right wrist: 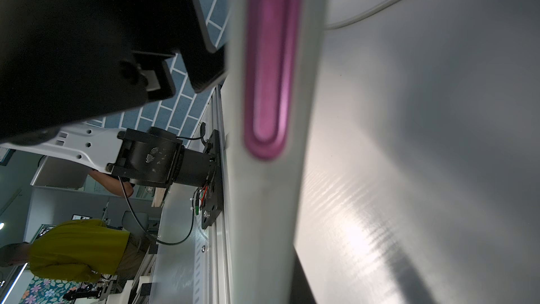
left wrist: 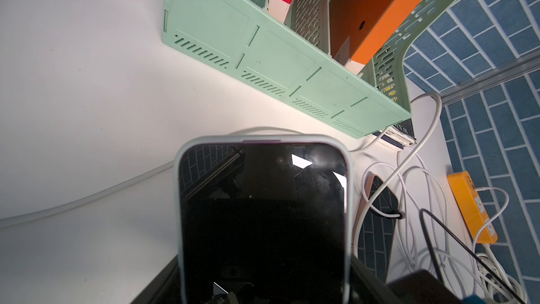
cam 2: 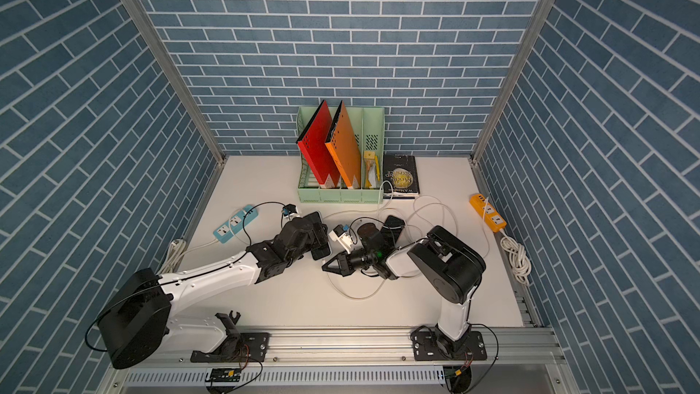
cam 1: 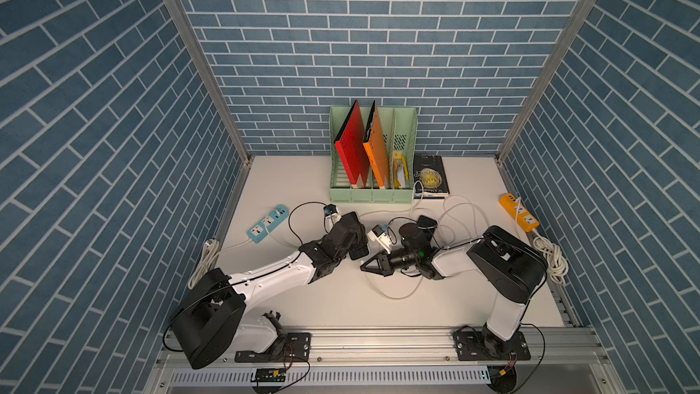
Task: Plug the charging cable into the phone
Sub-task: Insert the charging cable into the phone.
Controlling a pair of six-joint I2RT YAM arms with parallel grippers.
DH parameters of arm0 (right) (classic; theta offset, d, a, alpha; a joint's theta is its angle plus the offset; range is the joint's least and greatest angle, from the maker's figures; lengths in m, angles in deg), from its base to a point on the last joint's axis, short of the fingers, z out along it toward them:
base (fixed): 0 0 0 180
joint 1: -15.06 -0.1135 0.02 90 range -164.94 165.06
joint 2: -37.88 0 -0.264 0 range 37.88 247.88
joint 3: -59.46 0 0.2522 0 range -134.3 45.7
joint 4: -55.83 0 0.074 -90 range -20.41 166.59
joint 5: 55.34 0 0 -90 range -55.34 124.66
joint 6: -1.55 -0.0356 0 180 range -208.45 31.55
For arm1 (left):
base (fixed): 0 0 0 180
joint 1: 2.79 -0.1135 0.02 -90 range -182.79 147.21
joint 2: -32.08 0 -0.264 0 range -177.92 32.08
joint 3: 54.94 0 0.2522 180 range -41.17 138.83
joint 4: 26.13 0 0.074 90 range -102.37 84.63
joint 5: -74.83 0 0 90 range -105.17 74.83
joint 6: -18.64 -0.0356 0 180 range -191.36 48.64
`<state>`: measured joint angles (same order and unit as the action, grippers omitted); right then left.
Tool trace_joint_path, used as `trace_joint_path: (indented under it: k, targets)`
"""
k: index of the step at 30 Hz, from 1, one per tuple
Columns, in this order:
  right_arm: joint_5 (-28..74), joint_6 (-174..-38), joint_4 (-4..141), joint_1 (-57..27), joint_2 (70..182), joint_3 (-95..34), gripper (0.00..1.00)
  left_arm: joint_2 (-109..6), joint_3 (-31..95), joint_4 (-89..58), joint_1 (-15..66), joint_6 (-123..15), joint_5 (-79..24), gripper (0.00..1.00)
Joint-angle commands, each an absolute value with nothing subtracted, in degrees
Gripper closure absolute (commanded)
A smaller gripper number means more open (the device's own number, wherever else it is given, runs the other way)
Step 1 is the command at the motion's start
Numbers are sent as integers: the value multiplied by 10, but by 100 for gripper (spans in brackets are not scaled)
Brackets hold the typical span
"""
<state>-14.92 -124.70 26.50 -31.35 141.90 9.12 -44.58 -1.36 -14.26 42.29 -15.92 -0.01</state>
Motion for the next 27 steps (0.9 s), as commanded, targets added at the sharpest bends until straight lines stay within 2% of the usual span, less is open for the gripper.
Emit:
trace_joint_path:
  k: [1, 27]
  targets:
    - [-139, -1259, 231, -307, 1411, 85, 100, -446, -20, -160, 436, -156, -30, 100]
    - [-97, -1216, 301, -299, 1401, 66, 100, -547, 68, -41, 501, -150, 57, 100]
